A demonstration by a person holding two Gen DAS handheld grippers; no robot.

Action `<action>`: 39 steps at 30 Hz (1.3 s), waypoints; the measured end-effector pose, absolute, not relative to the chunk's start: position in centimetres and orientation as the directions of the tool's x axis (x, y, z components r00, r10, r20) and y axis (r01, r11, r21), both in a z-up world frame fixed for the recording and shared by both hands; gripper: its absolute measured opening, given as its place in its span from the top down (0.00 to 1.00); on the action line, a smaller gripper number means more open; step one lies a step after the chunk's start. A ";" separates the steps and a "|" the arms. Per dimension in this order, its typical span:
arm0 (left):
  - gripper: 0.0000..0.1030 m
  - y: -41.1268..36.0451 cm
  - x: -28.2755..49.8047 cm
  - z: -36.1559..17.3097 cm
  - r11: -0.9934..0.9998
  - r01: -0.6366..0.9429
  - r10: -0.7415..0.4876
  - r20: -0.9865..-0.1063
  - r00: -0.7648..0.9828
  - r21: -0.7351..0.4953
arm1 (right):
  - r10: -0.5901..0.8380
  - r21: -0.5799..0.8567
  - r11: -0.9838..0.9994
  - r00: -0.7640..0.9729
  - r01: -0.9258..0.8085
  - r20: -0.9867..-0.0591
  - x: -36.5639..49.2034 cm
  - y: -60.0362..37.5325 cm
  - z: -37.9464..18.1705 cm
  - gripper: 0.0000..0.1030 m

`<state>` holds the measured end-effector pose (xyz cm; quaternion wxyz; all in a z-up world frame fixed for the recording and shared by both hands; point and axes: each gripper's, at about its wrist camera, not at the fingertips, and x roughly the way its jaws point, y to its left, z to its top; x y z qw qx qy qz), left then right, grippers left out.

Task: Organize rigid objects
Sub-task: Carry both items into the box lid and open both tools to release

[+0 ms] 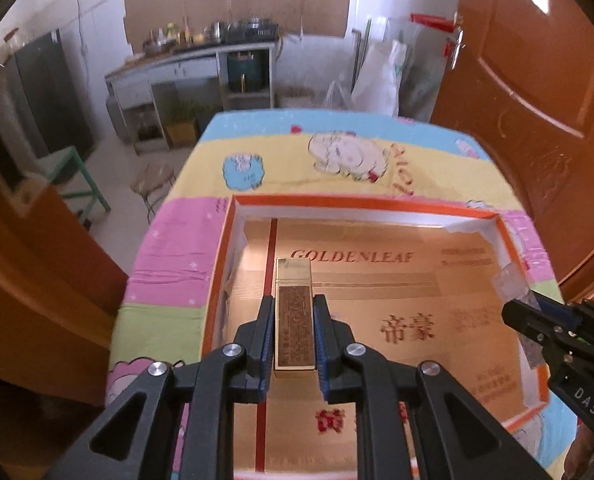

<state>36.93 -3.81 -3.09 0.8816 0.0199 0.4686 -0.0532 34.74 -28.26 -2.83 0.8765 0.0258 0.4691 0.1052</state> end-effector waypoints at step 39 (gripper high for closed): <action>0.24 -2.1 34.8 -4.4 0.951 0.220 -0.305 -0.758 0.576 -0.215 | 0.155 0.137 0.988 0.618 -0.077 -0.771 32.2 -29.2 -3.5 0.47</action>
